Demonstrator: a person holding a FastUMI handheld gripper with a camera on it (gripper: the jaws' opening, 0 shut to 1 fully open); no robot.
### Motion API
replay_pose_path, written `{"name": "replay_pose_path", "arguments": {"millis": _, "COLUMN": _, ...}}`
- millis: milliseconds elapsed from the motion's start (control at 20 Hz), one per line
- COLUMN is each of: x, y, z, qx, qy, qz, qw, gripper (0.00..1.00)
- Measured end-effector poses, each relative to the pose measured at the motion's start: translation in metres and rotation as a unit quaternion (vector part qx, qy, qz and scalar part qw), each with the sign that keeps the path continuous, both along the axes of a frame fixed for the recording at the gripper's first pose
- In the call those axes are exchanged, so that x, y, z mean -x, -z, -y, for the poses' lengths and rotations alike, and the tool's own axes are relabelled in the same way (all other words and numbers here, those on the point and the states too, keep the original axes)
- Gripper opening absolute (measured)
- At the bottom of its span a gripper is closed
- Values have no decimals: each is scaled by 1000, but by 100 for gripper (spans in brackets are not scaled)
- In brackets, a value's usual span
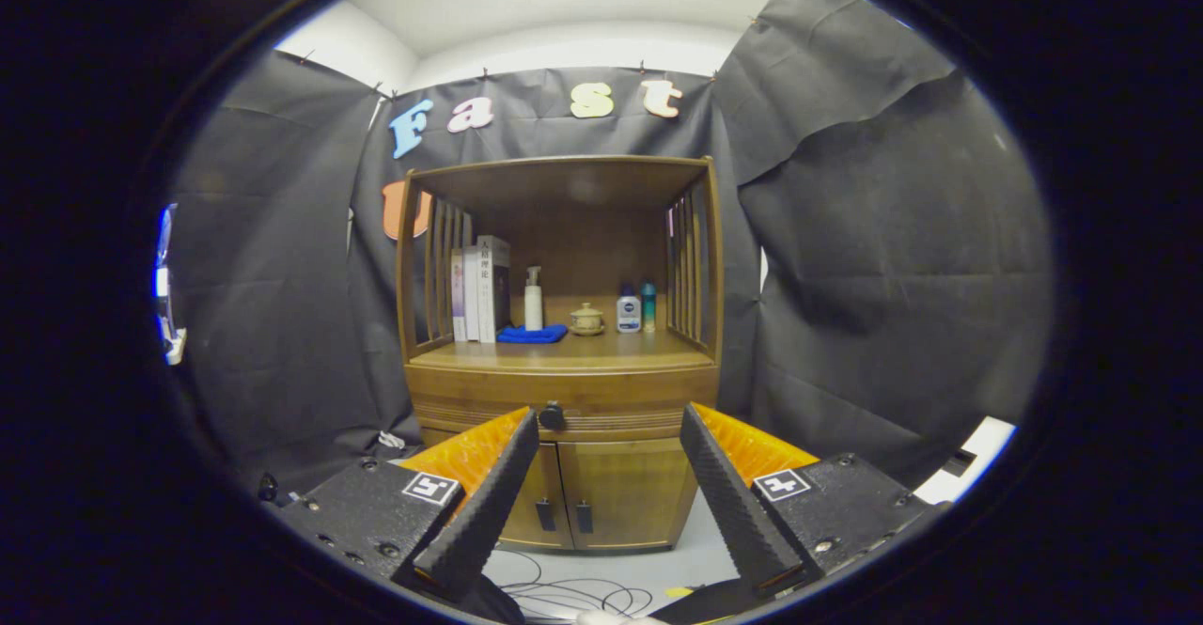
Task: Pull open the drawer, take out the items inside it, and place them on the countertop above the cabinet.
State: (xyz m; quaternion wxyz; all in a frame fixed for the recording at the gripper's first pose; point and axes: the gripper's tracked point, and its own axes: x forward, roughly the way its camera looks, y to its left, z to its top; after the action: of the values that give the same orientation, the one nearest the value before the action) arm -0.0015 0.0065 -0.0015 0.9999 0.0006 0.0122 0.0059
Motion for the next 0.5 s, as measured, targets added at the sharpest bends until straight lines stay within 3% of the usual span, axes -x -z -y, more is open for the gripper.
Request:
{"name": "replay_pose_path", "arguments": {"millis": 250, "x": -22, "y": -6, "z": -3, "qx": 4, "qy": 0, "qz": 9, "qw": 1000, "gripper": 99}}
{"name": "replay_pose_path", "arguments": {"millis": 500, "x": -81, "y": -17, "z": -13, "qx": 0, "qy": -4, "qz": 16, "qw": 1000, "gripper": 99}}
